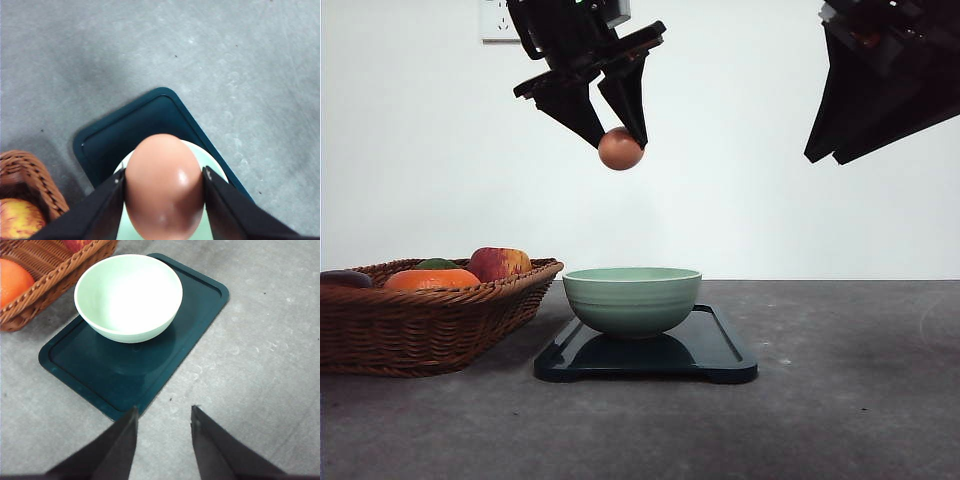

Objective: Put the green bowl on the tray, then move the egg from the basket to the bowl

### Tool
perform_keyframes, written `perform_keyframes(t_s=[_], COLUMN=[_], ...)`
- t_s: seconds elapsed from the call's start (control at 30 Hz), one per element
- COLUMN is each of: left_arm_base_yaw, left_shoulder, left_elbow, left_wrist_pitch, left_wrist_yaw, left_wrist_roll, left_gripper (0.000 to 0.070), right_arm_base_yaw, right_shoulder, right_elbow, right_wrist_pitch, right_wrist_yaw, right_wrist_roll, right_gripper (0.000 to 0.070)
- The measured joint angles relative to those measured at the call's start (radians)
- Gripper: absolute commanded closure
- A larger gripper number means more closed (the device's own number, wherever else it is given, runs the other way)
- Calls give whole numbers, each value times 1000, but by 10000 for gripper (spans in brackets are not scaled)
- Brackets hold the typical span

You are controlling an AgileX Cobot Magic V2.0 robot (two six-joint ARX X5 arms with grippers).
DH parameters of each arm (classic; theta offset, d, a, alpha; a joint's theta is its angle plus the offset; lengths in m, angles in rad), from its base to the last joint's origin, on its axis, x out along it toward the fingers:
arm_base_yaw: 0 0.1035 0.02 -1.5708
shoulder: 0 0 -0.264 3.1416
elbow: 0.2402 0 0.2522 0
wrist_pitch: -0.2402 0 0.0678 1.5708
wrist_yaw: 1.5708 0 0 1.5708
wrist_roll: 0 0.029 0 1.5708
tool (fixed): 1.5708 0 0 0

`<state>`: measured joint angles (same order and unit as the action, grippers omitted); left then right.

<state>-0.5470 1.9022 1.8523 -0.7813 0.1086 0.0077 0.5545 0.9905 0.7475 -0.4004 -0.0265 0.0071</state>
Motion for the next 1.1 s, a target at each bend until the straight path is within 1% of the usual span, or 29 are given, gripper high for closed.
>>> perform_keyframes(t_s=[0.43, 0.57, 0.87, 1.1], left_arm_base_yaw=[-19, -27, -39, -44], left_shoulder=[153, 193, 257, 283], left_elbow=[0, 0, 0, 0], left_wrist_pitch=[-16, -15, -15, -16], left_wrist_yaw=[-2, -6, -11, -57], left_wrist_roll=[0, 0, 0, 0], left_gripper=[491, 526, 524, 524], right_arm_base_yaw=[0, 0, 0, 0], right_shoulder=[0, 0, 0, 0], right_elbow=[0, 0, 0, 0], right_wrist_pitch=[0, 0, 0, 0], right_wrist_yaw=[0, 0, 0, 0], right_wrist_roll=[0, 0, 0, 0], right_gripper=[490, 490, 490, 490])
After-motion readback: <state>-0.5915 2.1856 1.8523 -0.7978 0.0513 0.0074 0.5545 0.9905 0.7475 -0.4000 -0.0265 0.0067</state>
